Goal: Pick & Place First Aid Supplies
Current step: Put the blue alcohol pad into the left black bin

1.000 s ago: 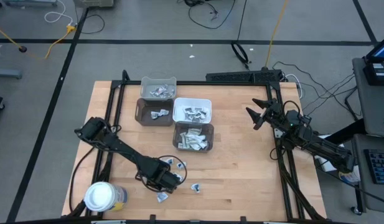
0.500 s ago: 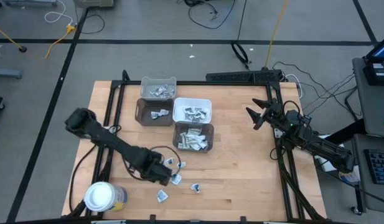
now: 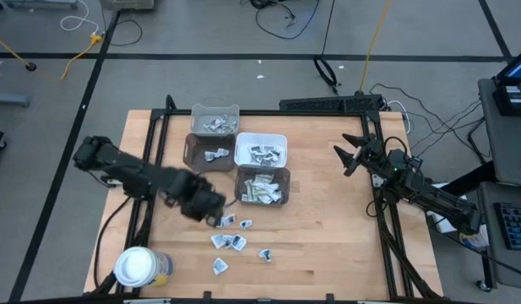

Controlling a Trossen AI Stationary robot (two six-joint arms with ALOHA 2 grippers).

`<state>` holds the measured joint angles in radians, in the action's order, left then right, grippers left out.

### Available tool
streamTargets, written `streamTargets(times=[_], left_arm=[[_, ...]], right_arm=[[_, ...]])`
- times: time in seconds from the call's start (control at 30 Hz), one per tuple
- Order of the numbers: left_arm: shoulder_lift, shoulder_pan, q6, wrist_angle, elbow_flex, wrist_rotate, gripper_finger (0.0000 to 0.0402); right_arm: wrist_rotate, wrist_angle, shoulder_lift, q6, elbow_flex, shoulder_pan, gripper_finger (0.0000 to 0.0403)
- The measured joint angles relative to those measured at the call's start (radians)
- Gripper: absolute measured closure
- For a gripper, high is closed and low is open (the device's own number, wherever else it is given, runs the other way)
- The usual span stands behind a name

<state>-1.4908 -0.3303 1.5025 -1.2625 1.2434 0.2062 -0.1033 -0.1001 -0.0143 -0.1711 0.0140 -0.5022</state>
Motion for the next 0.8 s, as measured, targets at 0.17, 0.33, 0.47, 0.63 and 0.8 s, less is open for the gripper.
streamTargets(times=[0.17, 0.33, 0.47, 0.63, 0.8], left_arm=[[0.001, 0.208, -0.214, -0.015, 0.0, 0.003, 0.0401], [0.001, 0.44, -0.434, -0.028, 0.0, 0.002, 0.0401], [-0.007, 0.63, -0.595, -0.028, 0.001, 0.002, 0.0401], [-0.039, 0.849, -0.762, -0.032, 0.006, 0.002, 0.0401], [-0.083, 0.995, -0.87, -0.037, 0.006, 0.002, 0.0401]], right_arm=[[0.0, 0.0, 0.0, 0.0, 0.0, 0.0, 0.0105], [0.0, 0.0, 0.0, 0.0, 0.0, 0.0, 0.0105], [0.0, 0.0, 0.0, 0.0, 0.0, 0.0, 0.0105], [0.0, 0.0, 0.0, 0.0, 0.0, 0.0, 0.0105], [0.0, 0.0, 0.0, 0.0, 0.0, 0.0, 0.0105]])
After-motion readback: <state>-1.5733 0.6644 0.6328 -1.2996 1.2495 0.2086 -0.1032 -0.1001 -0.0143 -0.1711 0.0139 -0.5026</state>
